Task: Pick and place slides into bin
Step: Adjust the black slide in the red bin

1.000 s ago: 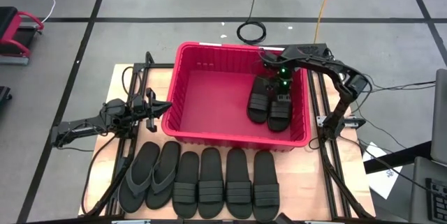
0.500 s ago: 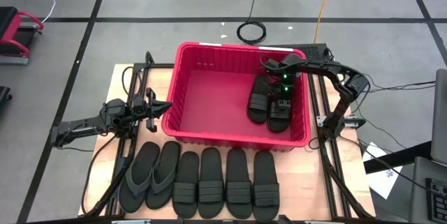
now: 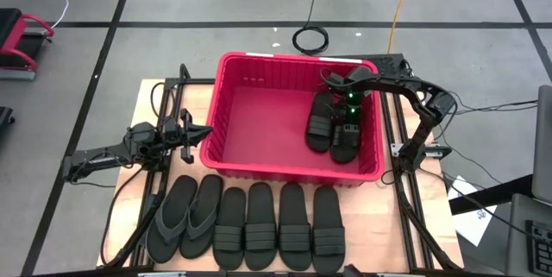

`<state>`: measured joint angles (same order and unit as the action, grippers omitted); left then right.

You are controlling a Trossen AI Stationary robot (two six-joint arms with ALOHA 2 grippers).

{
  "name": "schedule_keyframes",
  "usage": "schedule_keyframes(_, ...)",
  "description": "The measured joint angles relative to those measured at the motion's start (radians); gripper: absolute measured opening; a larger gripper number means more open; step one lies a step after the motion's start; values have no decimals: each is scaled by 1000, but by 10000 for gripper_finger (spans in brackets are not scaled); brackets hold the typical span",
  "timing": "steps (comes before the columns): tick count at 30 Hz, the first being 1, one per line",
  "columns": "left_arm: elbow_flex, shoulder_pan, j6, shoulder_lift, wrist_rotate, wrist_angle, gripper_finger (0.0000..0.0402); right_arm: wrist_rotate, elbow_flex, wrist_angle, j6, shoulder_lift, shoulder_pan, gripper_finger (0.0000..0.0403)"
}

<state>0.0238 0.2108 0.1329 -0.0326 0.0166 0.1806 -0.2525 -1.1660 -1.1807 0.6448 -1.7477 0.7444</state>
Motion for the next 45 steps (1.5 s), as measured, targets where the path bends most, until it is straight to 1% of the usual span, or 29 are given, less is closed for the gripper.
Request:
schedule_keyframes(5, -1, 0, 0, 0, 0, -7, 24, 40, -8, 1, 21, 0, 22, 4)
schedule_keyframes(14, -1, 0, -5, 0, 0, -34, 24, 143, -94, 14, 55, -2, 38, 2)
schedule_keyframes(20, -1, 0, 0, 0, 0, -38, 24, 123, -97, 26, 74, -2, 58, 2)
schedule_keyframes(24, -1, 0, 0, 0, 0, -37, 24, 83, -87, 34, 79, -2, 72, 10)
schedule_keyframes(28, -1, 0, 0, 0, 0, -37, 24, 73, -86, 31, 103, -2, 74, 43)
schedule_keyframes(33, -1, 0, 1, 0, 0, -37, 24, 73, -86, 32, 98, -2, 74, 111)
schedule_keyframes(40, -1, 0, 3, 0, 0, -36, 24, 76, -97, 29, 36, 14, 73, 209)
schedule_keyframes(43, -1, 0, 3, 0, 0, -35, 24, 75, -119, 35, 14, 31, 73, 233)
schedule_keyframes(45, -1, 0, 3, 0, 0, -35, 24, 74, -141, 37, -4, 42, 73, 241)
